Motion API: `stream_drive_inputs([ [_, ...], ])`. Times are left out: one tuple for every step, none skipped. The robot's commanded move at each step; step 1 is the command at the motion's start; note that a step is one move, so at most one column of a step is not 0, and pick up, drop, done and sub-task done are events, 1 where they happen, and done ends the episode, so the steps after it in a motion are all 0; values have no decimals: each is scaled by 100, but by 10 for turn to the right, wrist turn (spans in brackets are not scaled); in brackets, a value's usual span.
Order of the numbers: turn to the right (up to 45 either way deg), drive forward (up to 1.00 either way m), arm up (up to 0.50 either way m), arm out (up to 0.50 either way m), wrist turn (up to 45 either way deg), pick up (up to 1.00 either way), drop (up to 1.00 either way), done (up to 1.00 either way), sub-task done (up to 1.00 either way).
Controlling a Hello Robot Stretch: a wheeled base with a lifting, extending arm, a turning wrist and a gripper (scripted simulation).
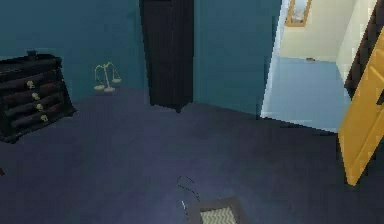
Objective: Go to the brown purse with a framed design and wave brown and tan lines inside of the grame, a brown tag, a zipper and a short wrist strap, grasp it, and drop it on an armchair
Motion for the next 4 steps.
stream_drive_inputs([
  [0,50,0,0,0,0,0,0,0],
  [-120,0,0,0,0,0,0,0,0],
  [0,40,0,0,0,0,0,0,0],
  [-450,0,0,0,0,0,0,0,0],
])
